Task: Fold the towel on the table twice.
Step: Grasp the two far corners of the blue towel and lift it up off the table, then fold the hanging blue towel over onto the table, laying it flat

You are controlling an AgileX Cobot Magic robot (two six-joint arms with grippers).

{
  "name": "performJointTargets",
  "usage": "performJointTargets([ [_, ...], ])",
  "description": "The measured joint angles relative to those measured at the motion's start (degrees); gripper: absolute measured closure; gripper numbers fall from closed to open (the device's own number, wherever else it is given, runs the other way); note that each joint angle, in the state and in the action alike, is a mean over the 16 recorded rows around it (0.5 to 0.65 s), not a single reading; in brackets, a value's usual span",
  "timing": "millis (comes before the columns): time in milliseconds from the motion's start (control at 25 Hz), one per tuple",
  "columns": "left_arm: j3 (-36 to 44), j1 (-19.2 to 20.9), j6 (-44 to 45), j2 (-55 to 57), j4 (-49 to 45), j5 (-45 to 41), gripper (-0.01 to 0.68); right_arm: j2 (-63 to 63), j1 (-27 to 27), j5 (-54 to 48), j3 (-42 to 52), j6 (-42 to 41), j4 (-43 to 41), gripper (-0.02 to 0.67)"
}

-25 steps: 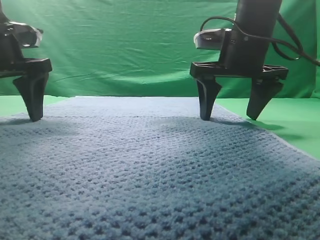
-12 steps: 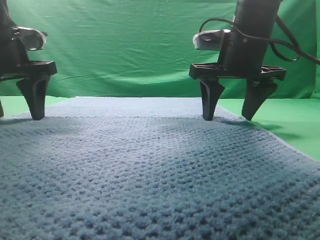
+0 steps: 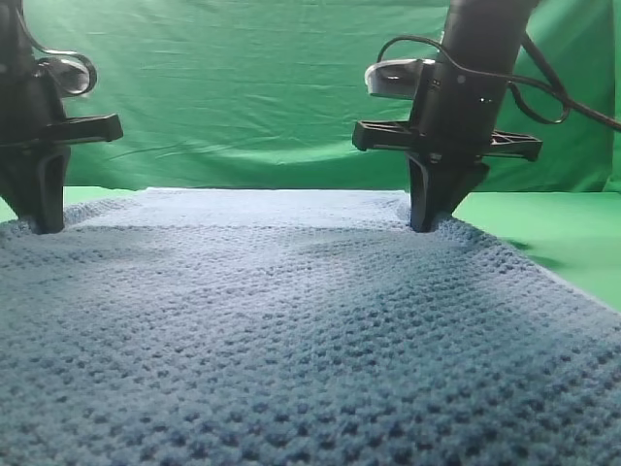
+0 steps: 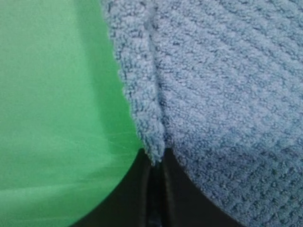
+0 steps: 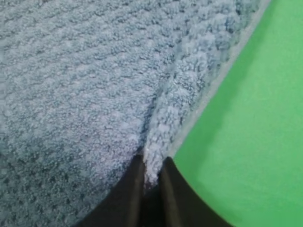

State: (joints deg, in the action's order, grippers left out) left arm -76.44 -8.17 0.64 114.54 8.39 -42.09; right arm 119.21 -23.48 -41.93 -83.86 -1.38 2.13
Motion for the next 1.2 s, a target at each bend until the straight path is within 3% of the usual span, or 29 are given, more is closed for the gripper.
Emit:
performJointTargets([
  [120,-2.0,0.0,0.0,0.3,0.6,-2.3,0.641,-0.5,-0.1,-1.3,-1.3,0.2,-0.6,0.585],
  [280,-6.7,0.1,0.0,-0.5,1.2,-5.3,0.669,-2.1,-0.2,-3.1,-5.2,0.5,-2.8,0.642],
  [880,-40.1,-0.1,-0.1,-7.7,4.4,-8.1,0.673,-6.9,1.4,-6.7,-40.1,1.2,-14.0,0.649],
  [1040,-43.5,-0.1,-0.4,-7.8,4.8,-7.7,0.673,-7.0,2.1,-7.5,-44.4,1.1,-14.6,0.649],
  [1200,-41.9,-0.1,-1.0,-7.5,5.0,-7.7,0.673,-7.1,2.6,-8.9,-43.6,1.0,-14.7,0.649],
])
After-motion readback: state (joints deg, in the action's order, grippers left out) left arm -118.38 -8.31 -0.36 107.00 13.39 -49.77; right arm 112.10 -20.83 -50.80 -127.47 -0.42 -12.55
